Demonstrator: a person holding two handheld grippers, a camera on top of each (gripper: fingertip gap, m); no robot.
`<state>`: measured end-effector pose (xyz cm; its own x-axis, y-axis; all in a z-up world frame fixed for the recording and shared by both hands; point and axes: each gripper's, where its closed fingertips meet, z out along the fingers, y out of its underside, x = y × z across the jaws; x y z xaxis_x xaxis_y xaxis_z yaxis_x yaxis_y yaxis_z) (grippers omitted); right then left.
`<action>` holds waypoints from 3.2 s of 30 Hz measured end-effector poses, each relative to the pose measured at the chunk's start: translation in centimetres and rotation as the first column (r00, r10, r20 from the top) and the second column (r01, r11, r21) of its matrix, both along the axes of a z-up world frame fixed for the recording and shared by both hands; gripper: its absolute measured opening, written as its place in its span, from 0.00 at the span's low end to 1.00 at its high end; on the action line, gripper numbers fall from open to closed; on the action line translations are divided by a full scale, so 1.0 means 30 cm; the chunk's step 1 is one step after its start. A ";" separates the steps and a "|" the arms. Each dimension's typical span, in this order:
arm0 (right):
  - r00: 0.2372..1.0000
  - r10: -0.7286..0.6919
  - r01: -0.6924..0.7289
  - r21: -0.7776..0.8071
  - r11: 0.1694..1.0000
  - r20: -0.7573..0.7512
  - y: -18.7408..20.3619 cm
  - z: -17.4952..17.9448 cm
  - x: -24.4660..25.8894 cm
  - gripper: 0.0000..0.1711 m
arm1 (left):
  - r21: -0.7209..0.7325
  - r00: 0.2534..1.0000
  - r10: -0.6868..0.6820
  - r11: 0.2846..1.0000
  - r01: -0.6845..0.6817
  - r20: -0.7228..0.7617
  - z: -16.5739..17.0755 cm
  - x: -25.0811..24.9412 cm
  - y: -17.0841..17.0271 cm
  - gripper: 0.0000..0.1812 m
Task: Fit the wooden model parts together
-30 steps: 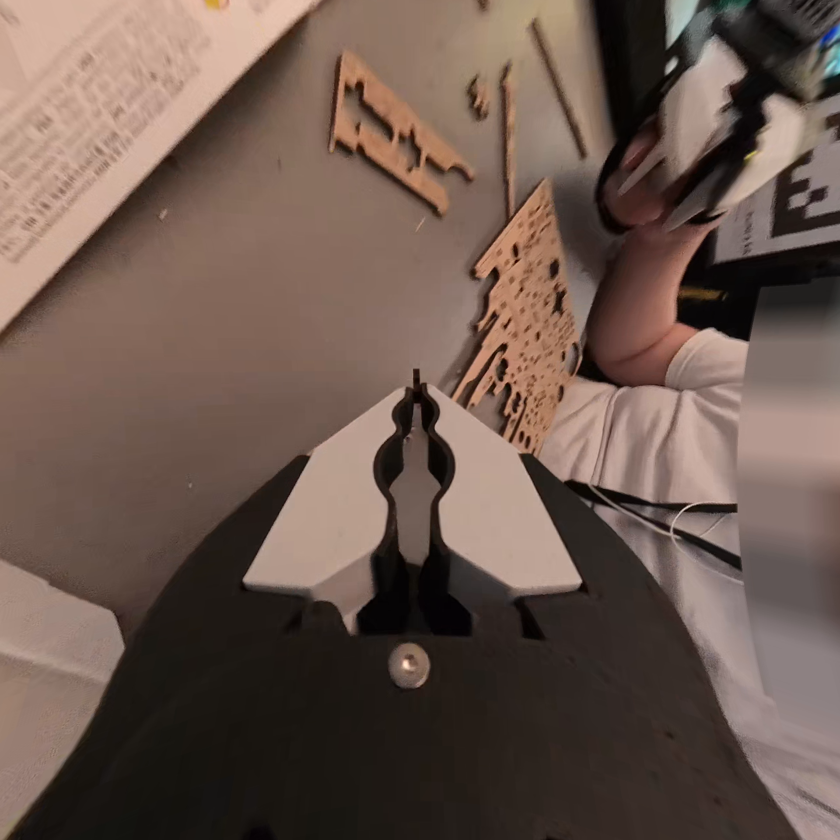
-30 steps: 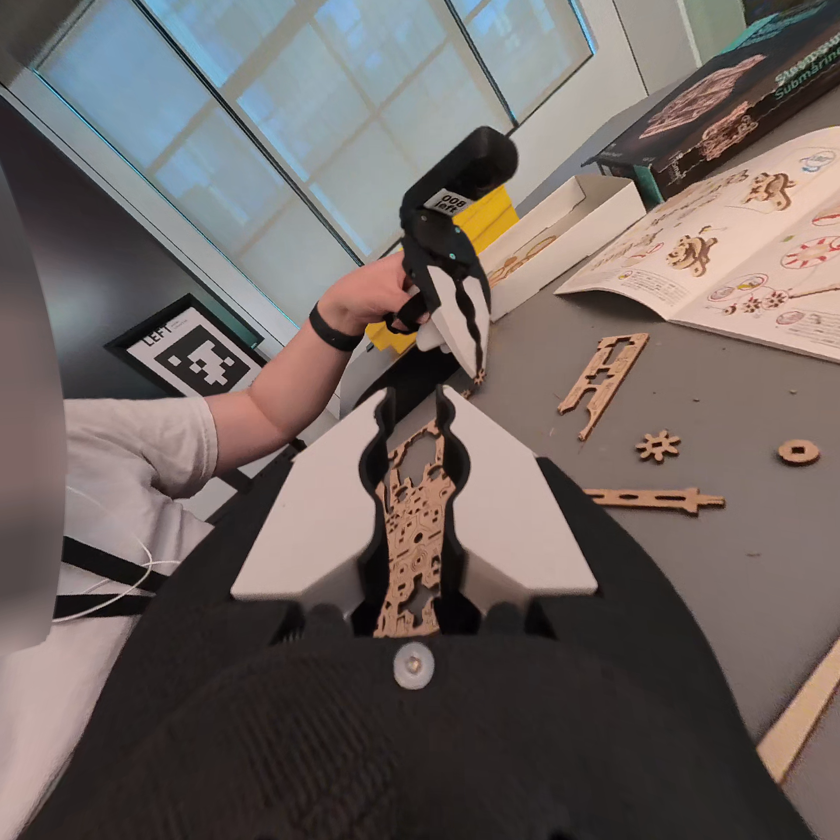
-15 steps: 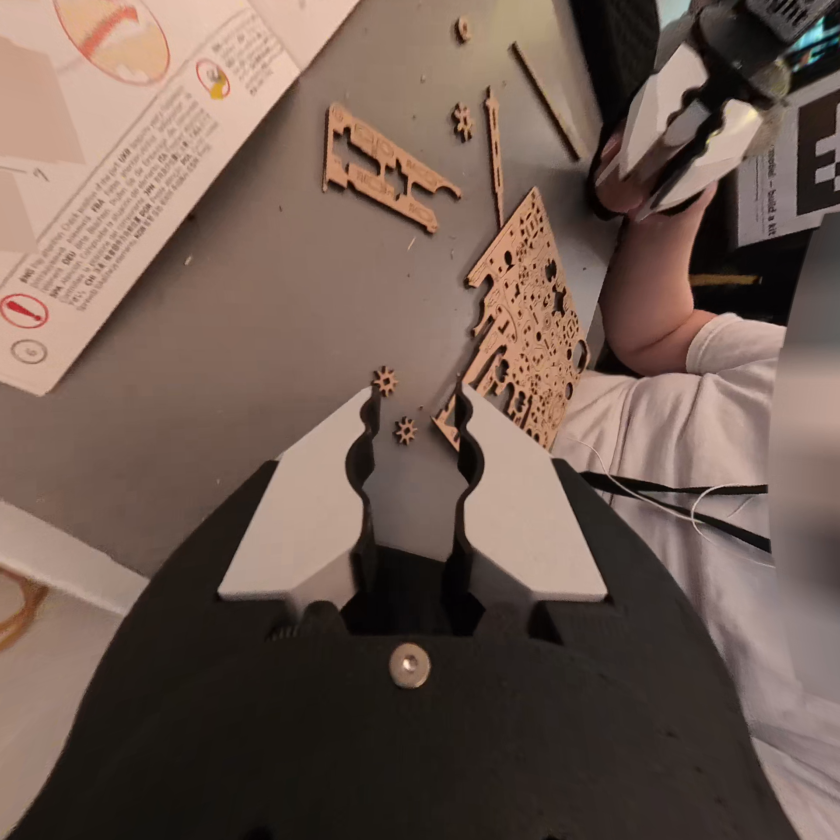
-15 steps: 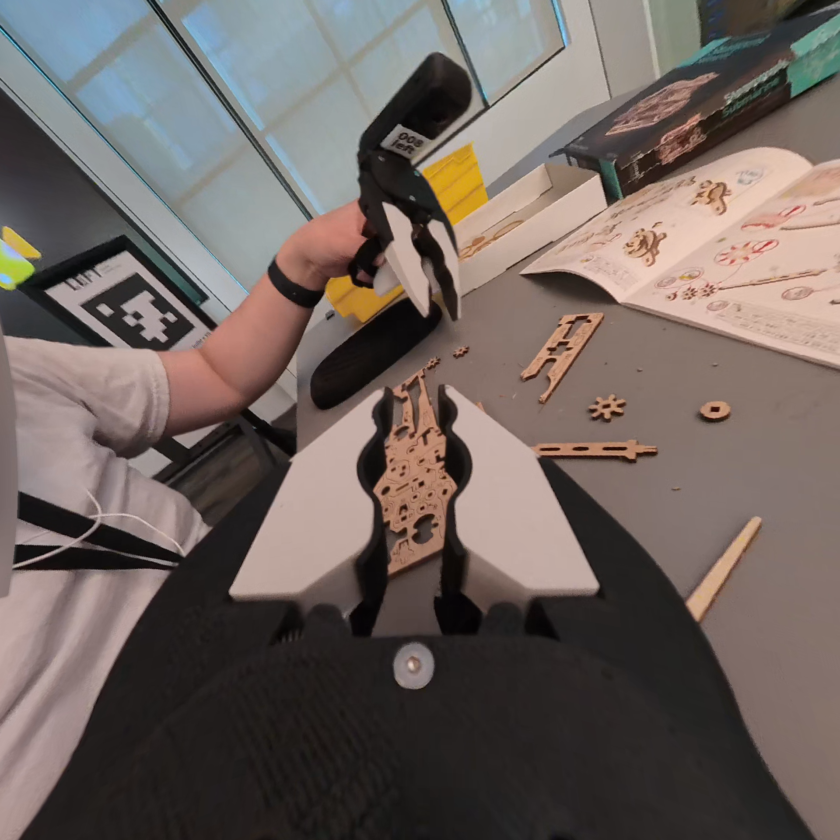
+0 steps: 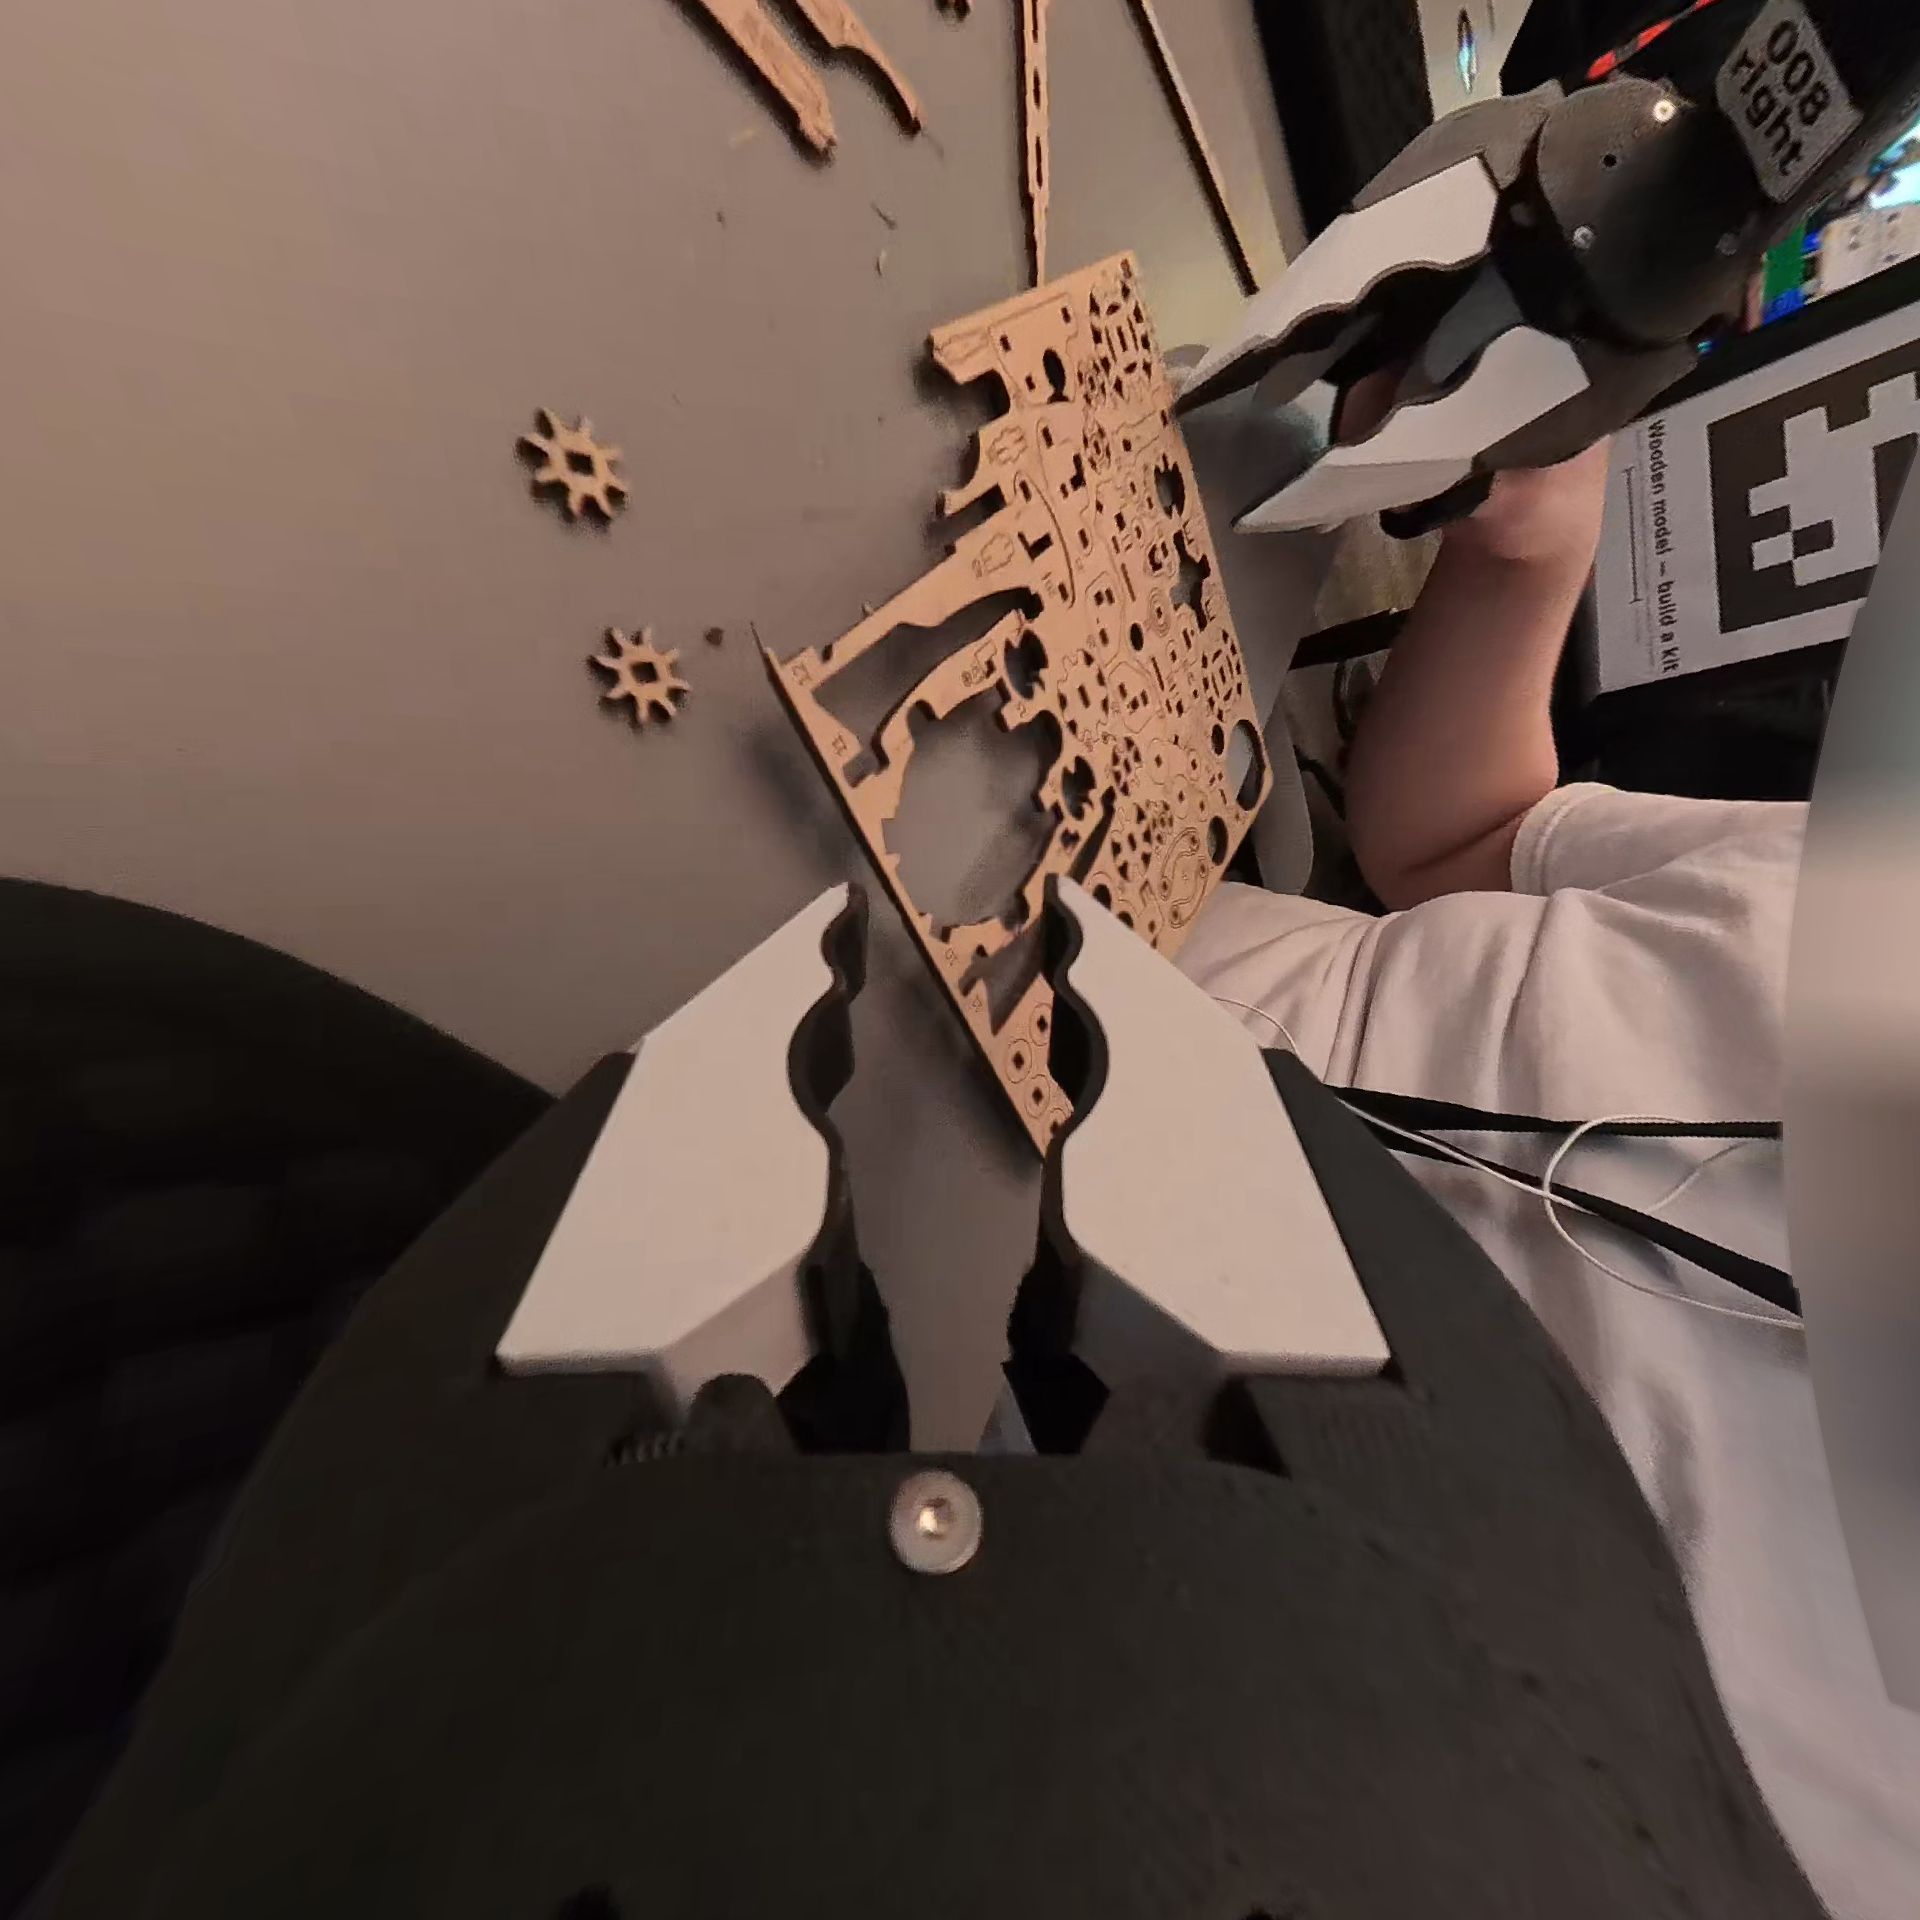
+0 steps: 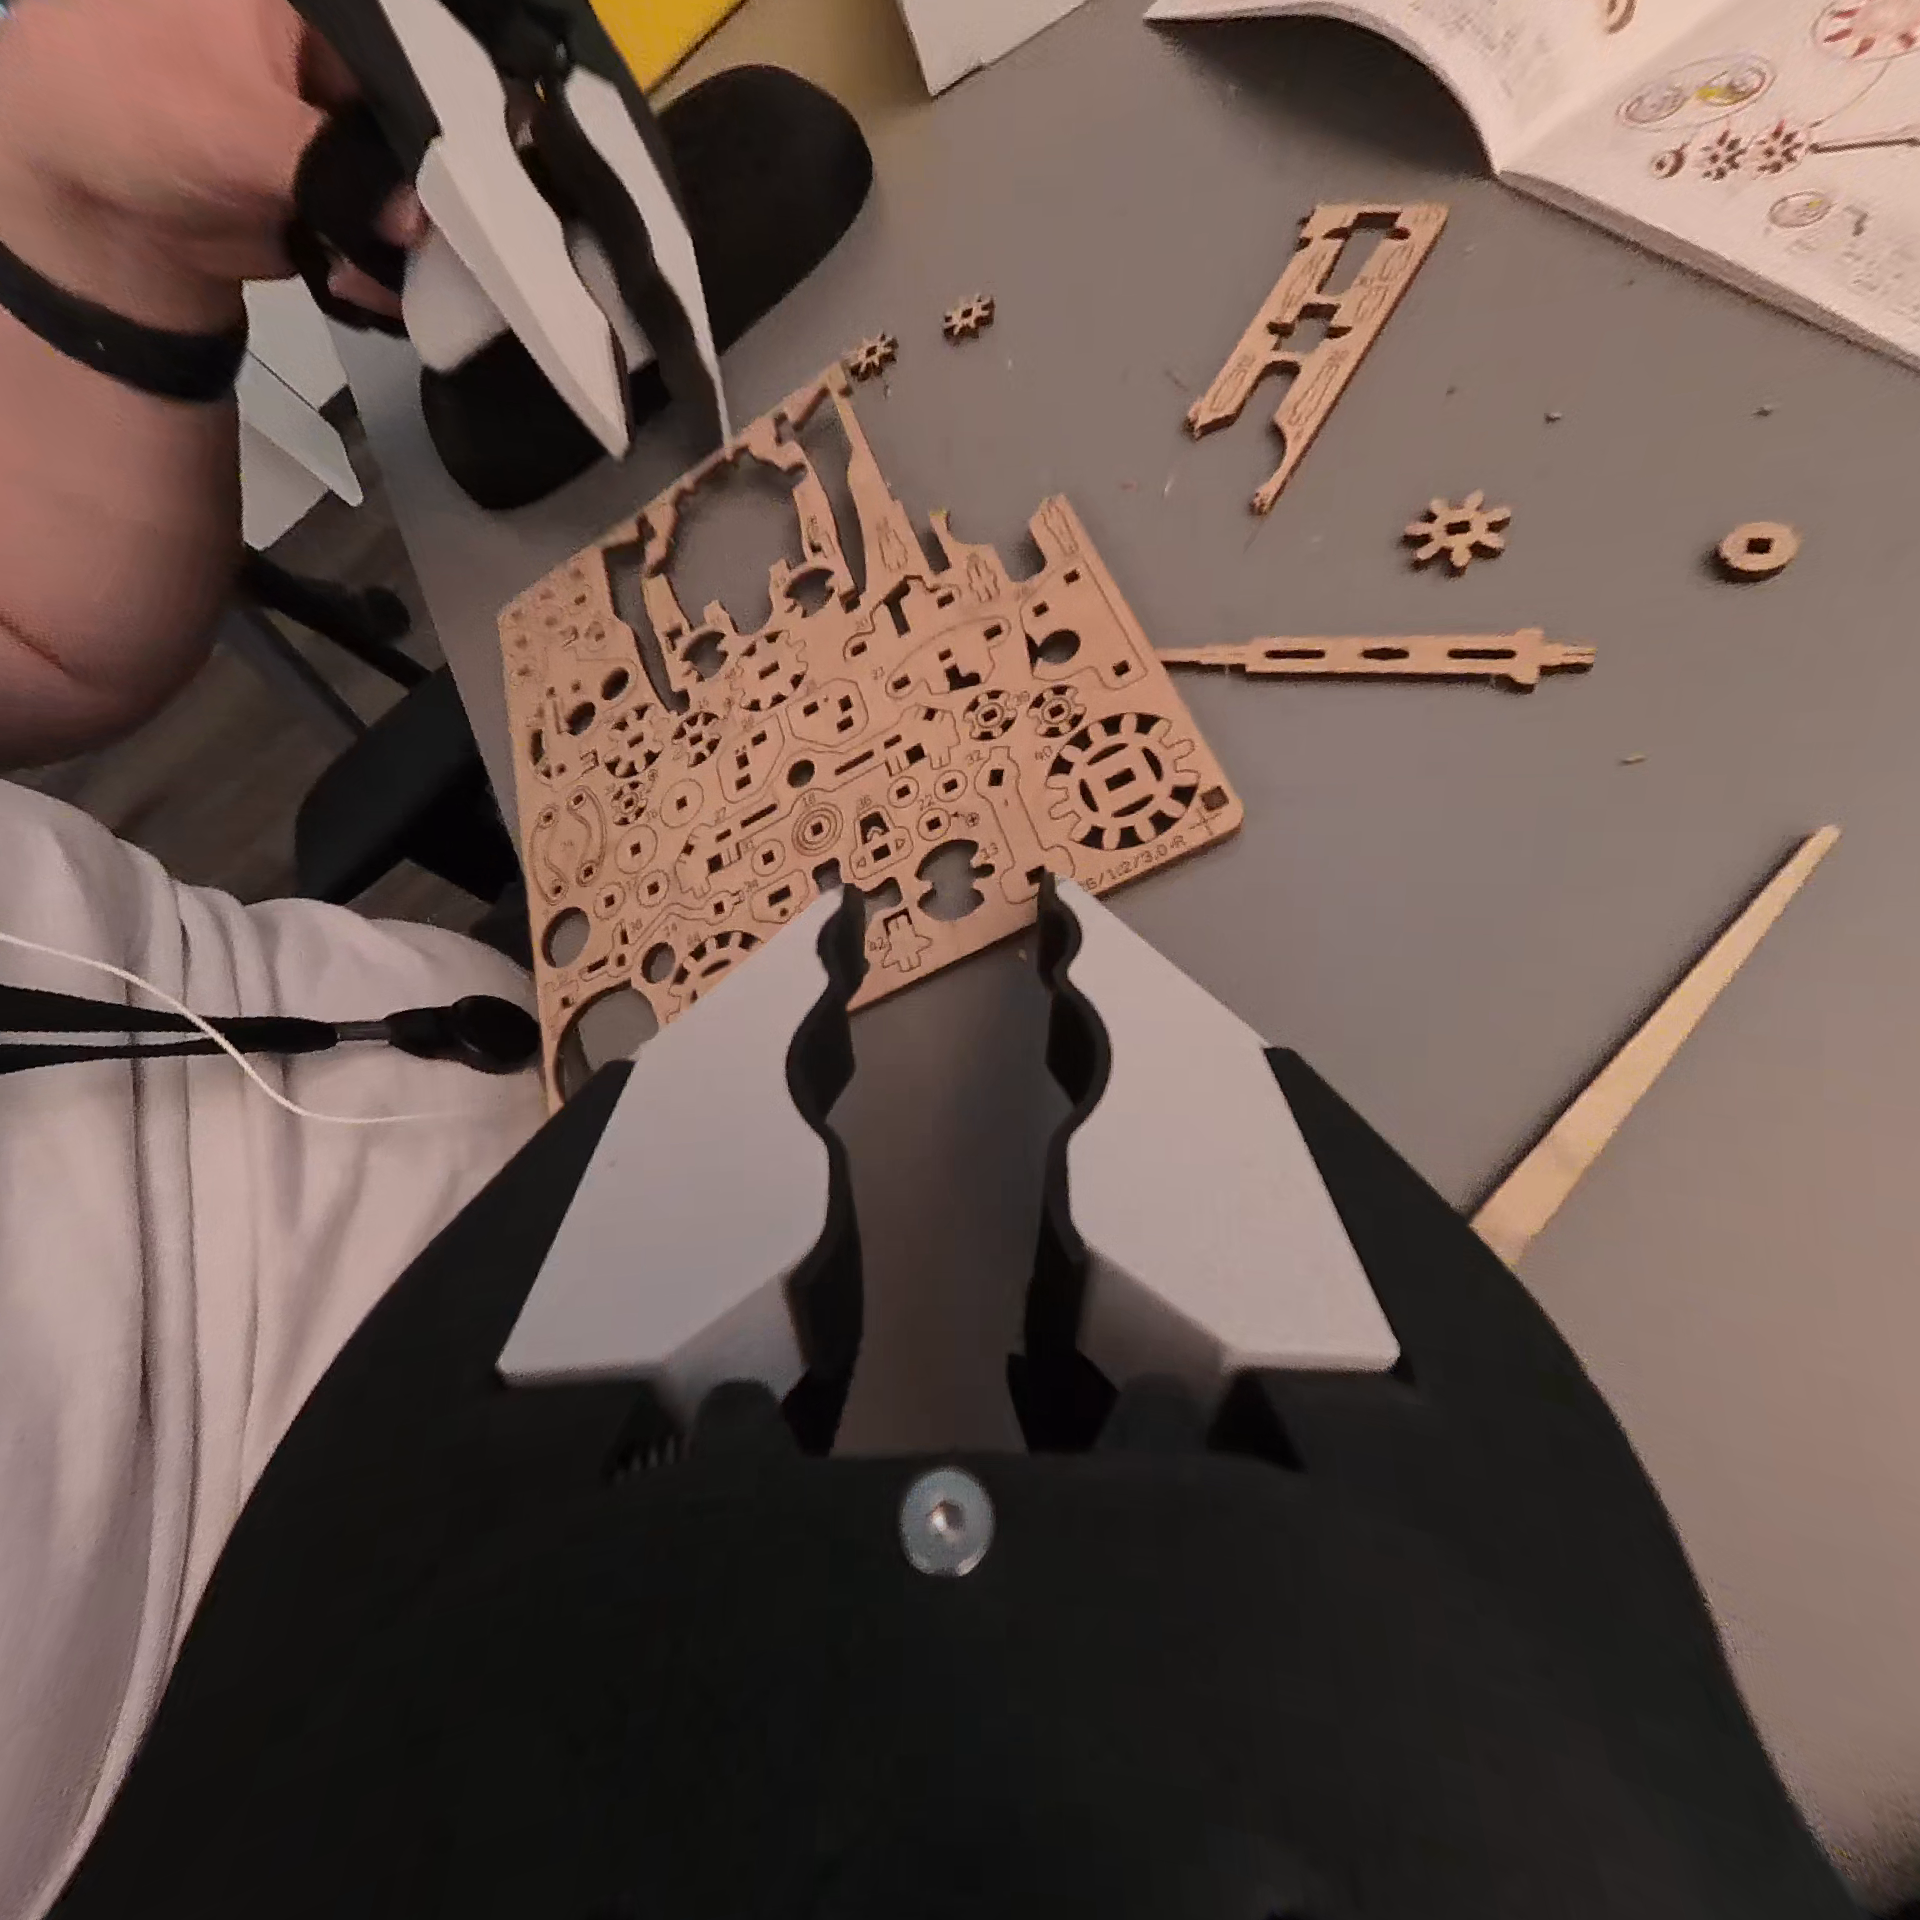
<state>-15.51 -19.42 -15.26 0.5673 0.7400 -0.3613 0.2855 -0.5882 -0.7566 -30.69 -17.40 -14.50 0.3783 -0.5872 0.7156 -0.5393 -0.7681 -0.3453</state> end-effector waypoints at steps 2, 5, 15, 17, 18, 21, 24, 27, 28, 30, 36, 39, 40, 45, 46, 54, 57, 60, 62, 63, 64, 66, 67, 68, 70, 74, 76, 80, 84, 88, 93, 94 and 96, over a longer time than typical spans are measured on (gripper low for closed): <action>1.000 -0.007 0.006 -0.007 1.000 -0.017 0.000 0.004 -0.005 0.19 | -0.025 1.000 0.008 1.000 -0.008 0.014 -0.012 0.014 -0.011 0.17; 0.999 -0.003 0.002 -0.016 1.000 -0.034 -0.004 0.002 -0.018 0.19 | -0.024 0.999 0.041 0.999 -0.040 0.036 -0.009 0.027 0.003 0.17; 0.997 0.030 -0.033 -0.040 0.999 -0.071 -0.031 0.010 -0.062 0.19 | -0.052 0.988 0.048 0.998 -0.041 0.144 0.052 0.071 -0.032 0.16; 0.999 0.029 -0.030 -0.030 0.999 -0.042 -0.027 0.001 -0.065 0.17 | -0.033 0.995 0.038 0.999 -0.035 0.088 0.023 0.063 -0.036 0.15; 0.999 0.031 -0.032 -0.026 0.999 -0.038 -0.026 0.001 -0.067 0.17 | -0.023 0.997 0.034 0.999 -0.032 0.068 0.012 0.061 -0.038 0.15; 0.999 0.033 -0.034 -0.024 0.999 -0.035 -0.022 0.002 -0.070 0.17 | -0.021 0.998 0.042 0.999 -0.041 0.047 0.001 0.063 -0.046 0.15; 0.999 0.044 -0.044 0.054 0.998 -0.003 -0.012 0.027 -0.042 0.18 | 0.057 0.998 0.058 0.997 -0.057 -0.007 -0.004 0.053 -0.053 0.15; 0.996 0.064 -0.078 0.242 0.967 0.066 0.041 0.086 0.029 0.20 | 0.132 0.998 0.058 0.989 -0.061 0.024 0.046 0.074 -0.101 0.15; 0.994 0.059 -0.084 0.278 0.957 0.097 0.074 0.092 0.061 0.23 | 0.157 0.998 0.052 0.986 -0.057 0.034 0.063 0.085 -0.125 0.15; 0.990 0.096 -0.119 0.246 0.962 0.103 0.118 0.085 0.092 0.28 | 0.229 1.000 -0.005 0.973 0.003 0.009 0.070 0.103 -0.184 0.17; 0.952 0.295 -0.297 0.016 0.955 0.088 0.117 0.037 0.058 0.30 | 0.576 0.989 -0.042 0.809 0.116 -0.141 0.036 0.133 -0.226 0.35; 0.924 0.325 -0.330 -0.010 0.944 0.203 0.119 -0.010 0.060 0.30 | 0.570 0.984 -0.085 0.806 0.159 -0.154 0.016 0.157 -0.277 0.44; 0.919 0.328 -0.329 -0.031 0.944 0.218 0.119 -0.023 0.060 0.30 | 0.564 0.983 -0.101 0.808 0.172 -0.156 0.010 0.163 -0.292 0.44; 0.931 0.342 -0.325 -0.131 0.936 0.131 0.100 -0.017 0.044 0.23 | 0.638 0.952 -0.059 0.729 0.247 -0.301 -0.062 0.145 -0.267 0.41; 0.934 0.338 -0.321 -0.144 0.936 0.112 0.098 -0.015 0.044 0.23 | 0.665 0.949 -0.038 0.705 0.247 -0.313 -0.061 0.142 -0.253 0.38; 0.955 0.250 -0.292 -0.345 0.892 -0.162 0.068 0.007 0.032 0.20 | 0.662 0.961 0.046 0.733 0.154 -0.274 -0.064 0.096 -0.174 0.35; 0.947 0.174 -0.277 -0.416 0.866 -0.268 0.078 0.027 0.037 0.19 | 0.662 0.964 0.048 0.736 0.143 -0.261 -0.061 0.086 -0.156 0.32; 0.932 0.109 -0.273 -0.471 0.839 -0.346 0.092 0.052 0.043 0.18 | 0.657 0.967 0.040 0.740 0.142 -0.253 -0.060 0.091 -0.149 0.32; 0.920 0.079 -0.280 -0.504 0.817 -0.383 0.093 0.068 0.047 0.16 | 0.649 0.970 0.029 0.749 0.138 -0.240 -0.058 0.092 -0.148 0.32; 0.911 0.065 -0.289 -0.517 0.806 -0.408 0.093 0.080 0.048 0.15 | 0.643 0.973 0.025 0.755 0.132 -0.229 -0.055 0.093 -0.147 0.32; 0.901 0.048 -0.295 -0.529 0.795 -0.431 0.093 0.092 0.050 0.12 | 0.637 0.976 0.021 0.761 0.125 -0.216 -0.051 0.093 -0.148 0.32; 0.885 0.043 -0.326 -0.553 0.766 -0.463 0.074 0.108 0.052 0.05 | 0.632 0.983 0.018 0.768 0.104 -0.184 -0.037 0.093 -0.145 0.32; 0.876 0.044 -0.346 -0.562 0.751 -0.481 0.061 0.118 0.049 0.03 | 0.635 0.984 0.024 0.767 0.094 -0.174 -0.030 0.089 -0.138 0.31; 0.873 0.044 -0.355 -0.570 0.741 -0.486 0.048 0.121 0.046 0.01 | 0.638 0.985 0.025 0.765 0.091 -0.172 -0.026 0.085 -0.132 0.31; 0.882 0.054 -0.354 -0.583 0.731 -0.468 0.023 0.113 0.038 0.01 | 0.646 0.982 0.028 0.757 0.100 -0.184 -0.026 0.075 -0.118 0.31; 0.908 -0.019 -0.272 -0.625 0.732 -0.418 0.007 0.083 0.039 0.01 | 0.655 0.977 0.024 0.746 0.124 -0.212 -0.034 0.074 -0.093 0.32; 0.916 -0.070 -0.218 -0.637 0.739 -0.395 -0.006 0.072 0.050 0.01 | 0.652 0.977 0.014 0.746 0.131 -0.213 -0.034 0.084 -0.079 0.32; 0.963 -0.076 -0.115 -0.647 0.754 -0.260 -0.073 0.015 0.074 0.02 | 0.605 0.971 -0.046 0.775 0.182 -0.234 -0.052 0.110 -0.077 0.31; 0.960 -0.072 -0.119 -0.631 0.766 -0.269 -0.110 0.026 0.080 0.01 | 0.578 0.963 -0.104 0.782 0.234 -0.249 -0.050 0.136 -0.071 0.31; 0.945 -0.119 -0.102 -0.622 0.777 -0.303 -0.094 0.038 0.084 0.01 | 0.546 0.964 -0.145 0.801 0.245 -0.221 -0.046 0.147 -0.045 0.28; 0.972 -0.044 -0.109 -0.610 0.785 -0.231 -0.143 0.020 0.054 0.04 | 0.537 0.969 -0.126 0.813 0.223 -0.212 -0.046 0.159 0.009 0.23; 0.978 -0.025 -0.110 -0.608 0.786 -0.209 -0.154 0.015 0.046 0.06 | 0.548 0.970 -0.113 0.808 0.216 -0.215 -0.047 0.161 0.023 0.24; 0.988 0.001 -0.093 -0.593 0.800 -0.153 -0.164 0.003 0.040 0.08 | 0.562 0.972 -0.103 0.801 0.207 -0.212 -0.048 0.170 0.039 0.23</action>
